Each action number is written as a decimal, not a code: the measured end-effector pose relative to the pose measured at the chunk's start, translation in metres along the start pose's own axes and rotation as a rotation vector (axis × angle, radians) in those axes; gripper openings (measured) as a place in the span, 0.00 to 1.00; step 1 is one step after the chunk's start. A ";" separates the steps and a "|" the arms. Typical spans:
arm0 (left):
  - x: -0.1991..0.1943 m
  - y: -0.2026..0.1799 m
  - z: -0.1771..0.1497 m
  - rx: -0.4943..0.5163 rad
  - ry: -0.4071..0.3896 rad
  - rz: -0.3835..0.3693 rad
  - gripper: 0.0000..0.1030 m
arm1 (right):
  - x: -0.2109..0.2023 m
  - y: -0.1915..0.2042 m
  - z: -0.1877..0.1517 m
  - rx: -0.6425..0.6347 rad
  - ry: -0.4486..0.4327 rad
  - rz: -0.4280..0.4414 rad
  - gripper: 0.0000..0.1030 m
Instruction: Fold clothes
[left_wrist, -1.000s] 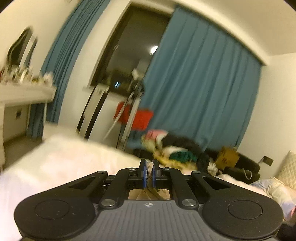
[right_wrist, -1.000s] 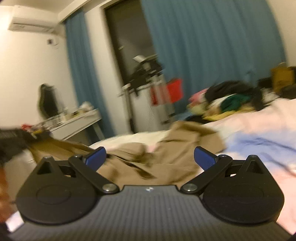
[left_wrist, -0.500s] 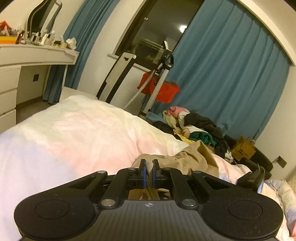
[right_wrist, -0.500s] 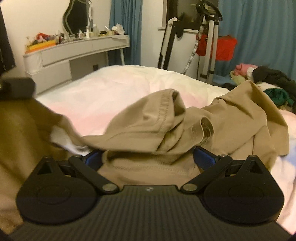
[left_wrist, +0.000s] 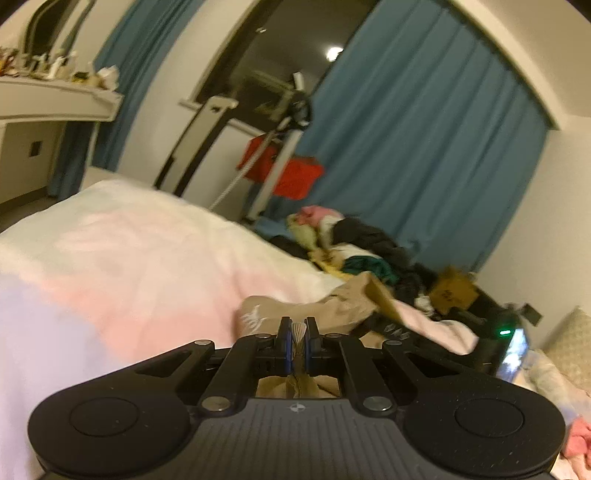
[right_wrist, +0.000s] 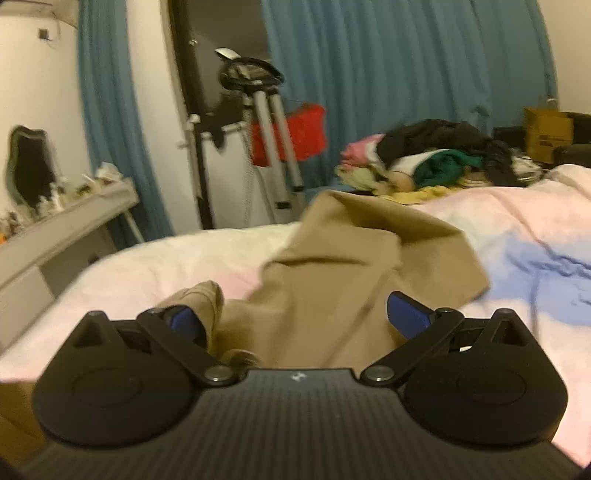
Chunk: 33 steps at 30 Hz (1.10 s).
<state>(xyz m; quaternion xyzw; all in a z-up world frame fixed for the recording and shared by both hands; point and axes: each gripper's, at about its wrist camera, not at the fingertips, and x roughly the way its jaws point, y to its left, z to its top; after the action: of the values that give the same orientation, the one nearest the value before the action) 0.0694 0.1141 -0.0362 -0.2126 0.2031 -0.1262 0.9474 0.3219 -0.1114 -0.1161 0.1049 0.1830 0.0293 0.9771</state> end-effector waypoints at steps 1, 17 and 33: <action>-0.002 -0.003 0.000 0.009 -0.005 -0.012 0.06 | -0.004 -0.002 0.001 0.005 -0.029 -0.008 1.00; -0.008 -0.035 -0.018 0.051 0.153 -0.290 0.08 | -0.160 0.008 0.068 -0.240 -0.433 -0.128 1.00; 0.011 -0.034 -0.049 -0.139 0.285 -0.150 0.41 | -0.181 0.020 0.047 -0.260 -0.394 -0.148 1.00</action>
<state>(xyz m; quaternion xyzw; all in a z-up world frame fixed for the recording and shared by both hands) 0.0522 0.0635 -0.0643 -0.2723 0.3270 -0.2112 0.8800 0.1701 -0.1188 -0.0054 -0.0316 -0.0090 -0.0400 0.9987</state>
